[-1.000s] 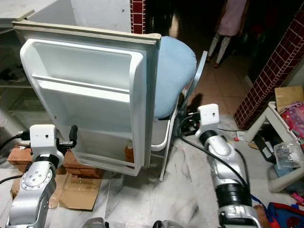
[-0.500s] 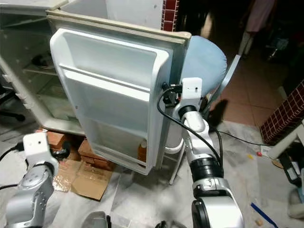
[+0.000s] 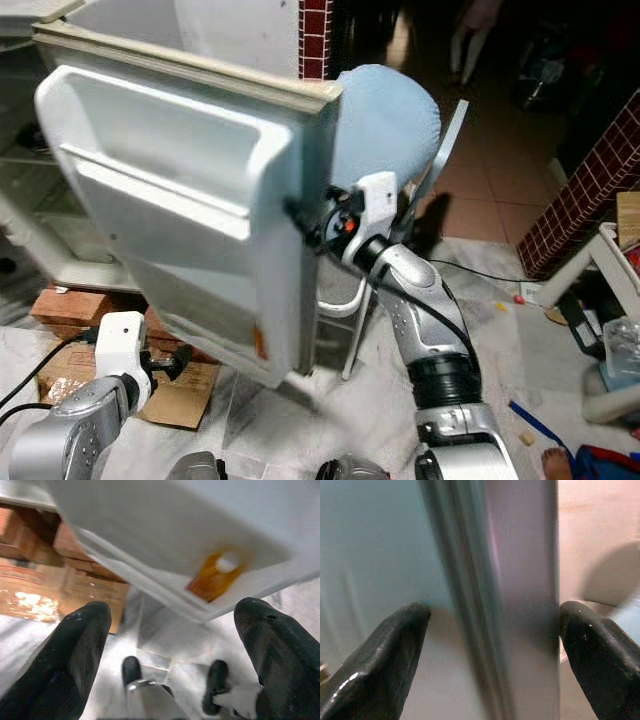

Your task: Restocking fridge

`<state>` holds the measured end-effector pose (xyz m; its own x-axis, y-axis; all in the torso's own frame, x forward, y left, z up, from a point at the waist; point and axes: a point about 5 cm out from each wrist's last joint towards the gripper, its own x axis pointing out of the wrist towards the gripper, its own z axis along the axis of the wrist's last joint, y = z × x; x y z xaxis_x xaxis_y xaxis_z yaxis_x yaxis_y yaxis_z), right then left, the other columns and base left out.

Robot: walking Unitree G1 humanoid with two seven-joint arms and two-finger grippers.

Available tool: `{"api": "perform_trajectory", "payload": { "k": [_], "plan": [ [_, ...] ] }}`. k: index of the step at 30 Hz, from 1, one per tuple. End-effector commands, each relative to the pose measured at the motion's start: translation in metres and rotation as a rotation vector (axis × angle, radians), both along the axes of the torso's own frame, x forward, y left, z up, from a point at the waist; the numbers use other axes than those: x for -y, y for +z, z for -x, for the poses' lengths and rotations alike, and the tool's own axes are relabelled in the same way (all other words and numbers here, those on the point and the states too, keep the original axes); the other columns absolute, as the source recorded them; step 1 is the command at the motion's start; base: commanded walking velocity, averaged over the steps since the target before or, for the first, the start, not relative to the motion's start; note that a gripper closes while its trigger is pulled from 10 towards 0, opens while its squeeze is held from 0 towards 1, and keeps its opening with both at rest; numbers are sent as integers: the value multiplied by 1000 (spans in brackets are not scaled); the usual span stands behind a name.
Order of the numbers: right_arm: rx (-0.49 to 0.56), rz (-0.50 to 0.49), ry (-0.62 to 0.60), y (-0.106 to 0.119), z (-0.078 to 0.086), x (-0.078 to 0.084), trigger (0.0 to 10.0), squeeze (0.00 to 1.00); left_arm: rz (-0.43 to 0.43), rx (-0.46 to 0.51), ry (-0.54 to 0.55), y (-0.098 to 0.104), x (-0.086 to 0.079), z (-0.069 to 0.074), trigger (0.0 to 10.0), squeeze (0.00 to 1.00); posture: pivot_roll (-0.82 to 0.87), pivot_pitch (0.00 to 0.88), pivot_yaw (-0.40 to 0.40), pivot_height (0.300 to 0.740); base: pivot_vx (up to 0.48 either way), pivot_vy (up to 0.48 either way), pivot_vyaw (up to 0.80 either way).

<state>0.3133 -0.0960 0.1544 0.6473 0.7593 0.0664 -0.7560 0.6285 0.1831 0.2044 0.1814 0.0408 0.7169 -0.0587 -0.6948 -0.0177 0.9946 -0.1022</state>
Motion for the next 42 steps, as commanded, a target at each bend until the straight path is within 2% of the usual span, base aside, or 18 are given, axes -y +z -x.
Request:
{"api": "perform_trajectory", "payload": {
  "k": [1, 5, 10, 12, 15, 17, 19, 20, 21, 22, 24, 25, 28, 29, 30, 36, 40, 42],
  "plan": [
    [-47, 109, 103, -19, 11, 12, 10000, 0, -7, -6, -8, 3, -3, 1, 10000, 0, 99, 0, -14, 740, 0, 0, 0],
    [-127, 236, 238, -38, 35, 50, 10000, 0, -2, -26, -7, 4, -3, 2, 10000, 0, 99, 0, -16, 740, 0, 0, 0],
    [-217, 285, 315, -47, 51, 71, 10000, 0, 12, -39, 15, 3, -6, 3, 10000, 0, 95, 0, -19, 740, 0, 0, 0],
    [-270, 351, 370, -57, 62, 82, 10000, 0, 13, -38, 17, 3, -6, 3, 10000, 0, 94, 0, -20, 740, 0, 0, 0],
    [-329, 564, 418, -82, 73, 105, 10000, 0, 3, -37, 12, 3, -6, 2, 10000, 0, 96, 0, -21, 740, 0, 0, 0],
    [-326, 740, 340, -95, 64, 123, 10000, 0, -3, -39, 9, 3, -6, 1, 10000, 0, 101, 0, -20, 740, 0, 0, 0],
    [-312, 813, 261, -97, 54, 131, 10000, 0, -8, -39, 7, 3, -6, 1, 10000, 0, 103, 0, -19, 740, 0, 0, 0],
    [-275, 871, 129, -94, 39, 137, 10000, 0, -10, -40, 7, 3, -7, 0, 10000, 0, 104, 0, -18, 740, 0, 0, 0],
    [-275, 871, 129, -94, 39, 137, 10000, 0, -10, -40, 7, 3, -7, 0, 10000, 0, 104, 0, -18, 740, 0, 0, 0],
    [-233, 879, -38, -86, 20, 140, 10000, 0, -13, -42, 7, 3, -7, 0, 10000, 0, 104, 0, -17, 740, 0, 0, 0],
    [-210, 859, -108, -80, 11, 140, 10000, 0, -14, -43, 7, 3, -7, 0, 10000, 0, 104, 0, -17, 740, 0, 0, 0],
    [-161, 823, -212, -70, 0, 138, 10000, 0, -16, -45, 9, 3, -8, 0, 10000, 0, 105, 0, -17, 740, 0, 0, 0],
    [-57, 435, -502, -30, -35, 113, 10000, 0, -26, -48, 71, 2, -12, 0, 10000, 0, 104, 0, -17, 740, 0, 0, 0],
    [-55, 399, -521, -27, -37, 109, 10000, 0, -30, -45, 88, 2, -14, -1, 10000, 0, 102, 0, -16, 740, 0, 0, 0],
    [-37, 284, -530, -19, -41, 91, 10000, 0, -55, -32, 153, 1, -21, -3, 10000, 0, 102, 0, -16, 740, 0, 0, 0],
    [43, 171, -486, -8, -39, 40, 10000, 0, -85, -23, 179, 3, -27, -7, 10000, 0, 110, 0, -16, 740, 0, 0, 500],
    [22, 153, -531, -10, -41, 36, 10000, 0, -48, -48, 202, 1, -24, -5, 10000, 0, 111, 0, -19, 740, 0, 0, 750],
    [7, 138, -582, -8, -45, 36, 10000, 0, 41, -128, 227, -3, -19, 1, 10000, 0, 112, 0, -22, 740, 0, 0, 756]
  ]
}}
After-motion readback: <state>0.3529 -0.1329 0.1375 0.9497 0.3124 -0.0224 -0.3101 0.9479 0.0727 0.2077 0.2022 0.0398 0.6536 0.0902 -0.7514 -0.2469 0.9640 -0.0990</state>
